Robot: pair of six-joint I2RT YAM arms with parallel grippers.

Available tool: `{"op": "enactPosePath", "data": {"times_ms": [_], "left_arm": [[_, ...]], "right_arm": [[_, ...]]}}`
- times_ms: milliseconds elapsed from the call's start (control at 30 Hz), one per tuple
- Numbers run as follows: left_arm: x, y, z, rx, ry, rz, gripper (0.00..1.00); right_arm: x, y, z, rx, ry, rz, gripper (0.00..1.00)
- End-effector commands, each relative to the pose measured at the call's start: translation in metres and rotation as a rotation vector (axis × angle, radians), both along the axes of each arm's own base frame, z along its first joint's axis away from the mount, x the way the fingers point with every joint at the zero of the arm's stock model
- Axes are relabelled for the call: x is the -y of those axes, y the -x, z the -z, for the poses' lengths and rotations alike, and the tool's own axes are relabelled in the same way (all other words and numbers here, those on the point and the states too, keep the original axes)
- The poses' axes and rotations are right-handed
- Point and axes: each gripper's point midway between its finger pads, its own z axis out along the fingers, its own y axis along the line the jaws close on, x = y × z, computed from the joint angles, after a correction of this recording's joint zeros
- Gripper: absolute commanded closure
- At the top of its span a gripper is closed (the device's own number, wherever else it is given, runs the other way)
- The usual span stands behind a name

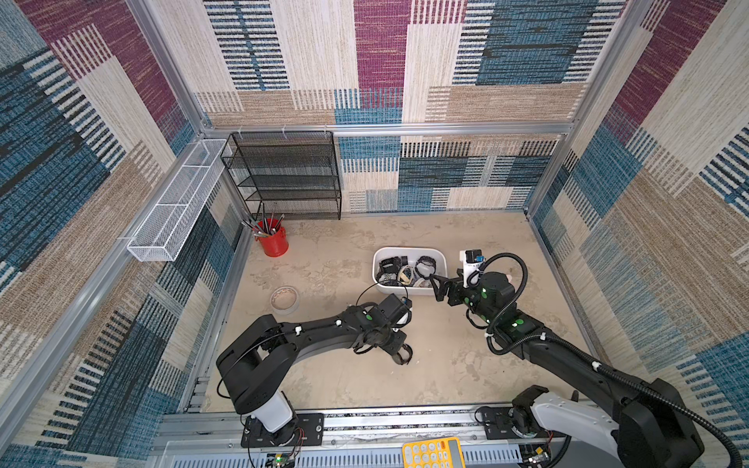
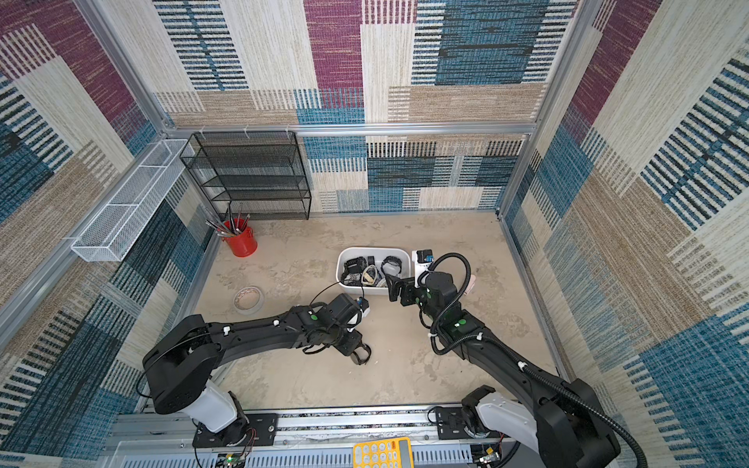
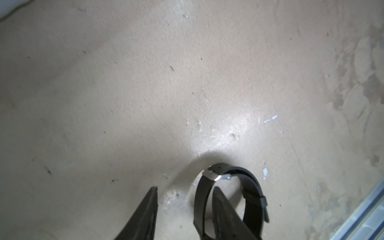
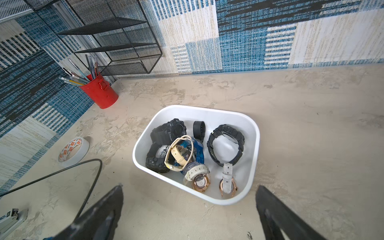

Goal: Put the watch into the storage box
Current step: Pick up the item at the center of the board.

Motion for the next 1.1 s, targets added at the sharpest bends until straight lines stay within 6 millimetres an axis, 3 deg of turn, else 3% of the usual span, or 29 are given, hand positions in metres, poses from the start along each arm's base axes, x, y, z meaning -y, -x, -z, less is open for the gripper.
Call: {"op": "enactPosePath", "data": {"times_ms": [0, 167, 433, 667, 1067], "left_arm": [[0.001, 0.001, 0.005, -0.011, -0.021, 0.027, 0.60], [0.002, 0.002, 0.010, -0.025, -0.032, 0.034, 0.67], [0.008, -0.003, 0.008, -0.019, -0.024, 0.025, 1.00], [0.019, -0.010, -0.007, 0.008, 0.033, 0.010, 1.00], [0.049, -0.051, -0.048, 0.126, 0.113, 0.010, 1.00]], "right_arm": [[0.003, -0.002, -0.004, 0.017, -0.001, 0.023, 0.00], [0.005, -0.002, -0.004, 0.024, 0.002, 0.031, 0.00], [0.004, -0.003, 0.001, 0.016, 0.003, 0.025, 0.00], [0.006, 0.000, 0.001, 0.021, -0.006, 0.029, 0.00], [0.007, 0.009, 0.009, 0.008, -0.013, 0.014, 0.00]]}}
